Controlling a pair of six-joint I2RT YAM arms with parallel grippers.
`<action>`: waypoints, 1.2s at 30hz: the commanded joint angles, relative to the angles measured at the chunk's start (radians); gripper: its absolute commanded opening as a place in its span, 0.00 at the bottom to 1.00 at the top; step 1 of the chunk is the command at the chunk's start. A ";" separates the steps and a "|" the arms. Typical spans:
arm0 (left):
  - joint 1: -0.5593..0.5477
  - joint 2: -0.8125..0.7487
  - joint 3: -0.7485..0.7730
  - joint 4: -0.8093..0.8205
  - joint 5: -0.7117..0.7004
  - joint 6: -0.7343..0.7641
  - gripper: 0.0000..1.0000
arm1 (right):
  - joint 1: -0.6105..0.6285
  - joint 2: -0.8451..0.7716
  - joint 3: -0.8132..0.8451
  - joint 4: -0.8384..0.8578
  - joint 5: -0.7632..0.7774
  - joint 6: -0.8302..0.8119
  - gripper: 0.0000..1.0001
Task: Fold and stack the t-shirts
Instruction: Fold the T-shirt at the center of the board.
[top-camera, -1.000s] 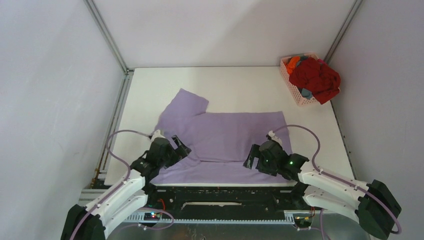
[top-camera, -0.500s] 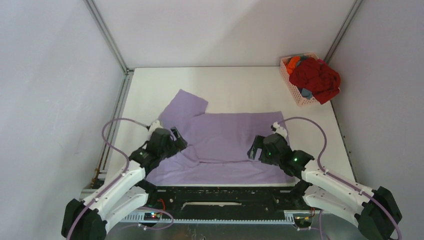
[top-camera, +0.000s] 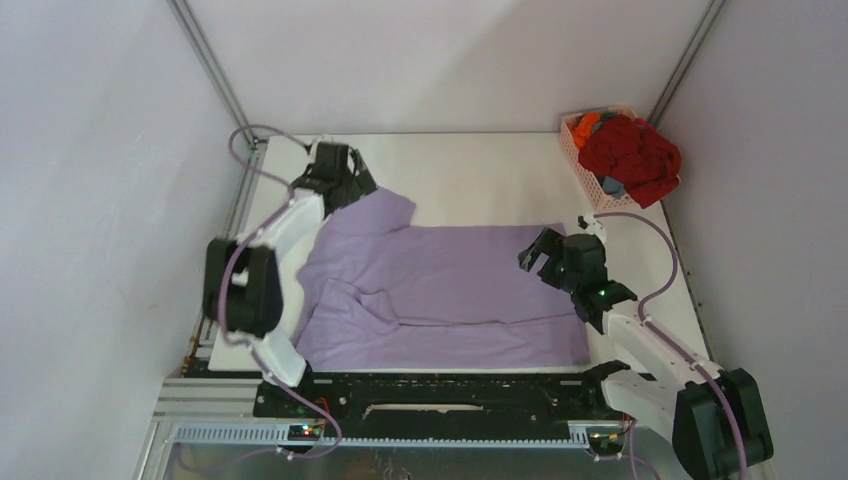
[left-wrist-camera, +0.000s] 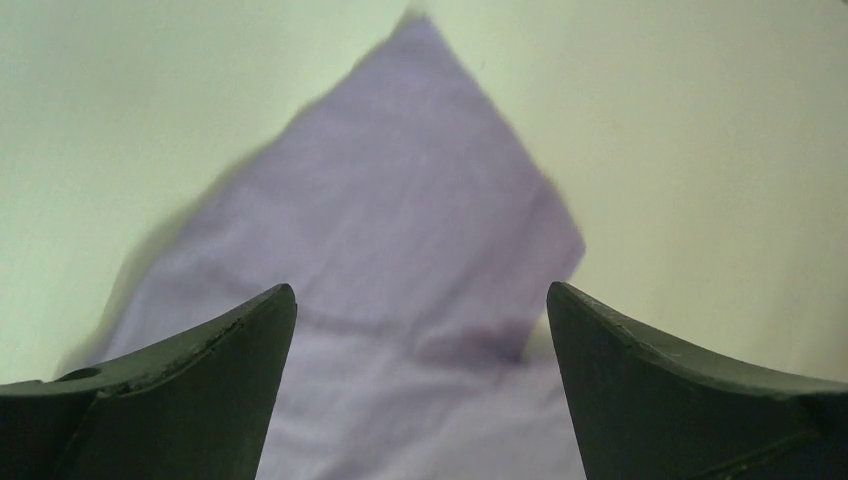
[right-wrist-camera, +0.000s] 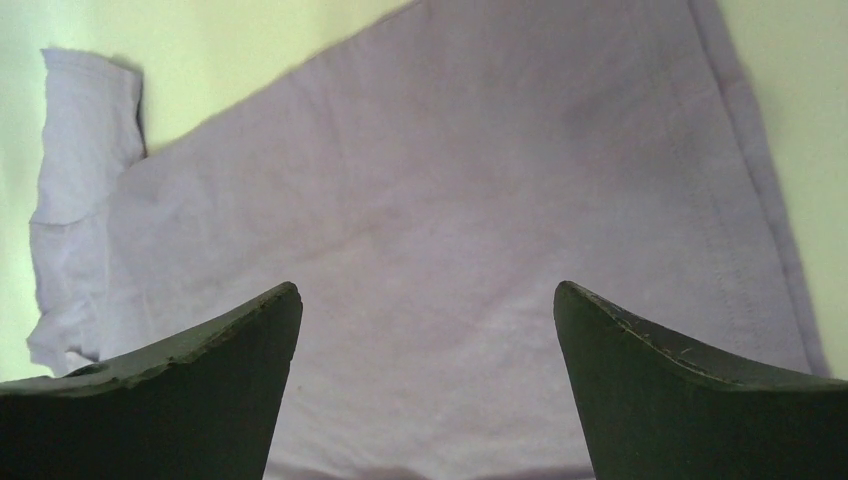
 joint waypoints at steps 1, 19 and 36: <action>0.060 0.271 0.341 -0.064 0.094 0.086 1.00 | -0.052 0.048 0.039 0.107 -0.045 -0.060 1.00; 0.119 0.830 0.973 -0.325 0.251 0.105 0.92 | -0.117 0.150 0.039 0.142 -0.140 -0.075 1.00; 0.028 0.914 1.143 -0.582 -0.011 0.255 0.63 | -0.119 0.119 0.039 0.091 -0.063 -0.101 0.99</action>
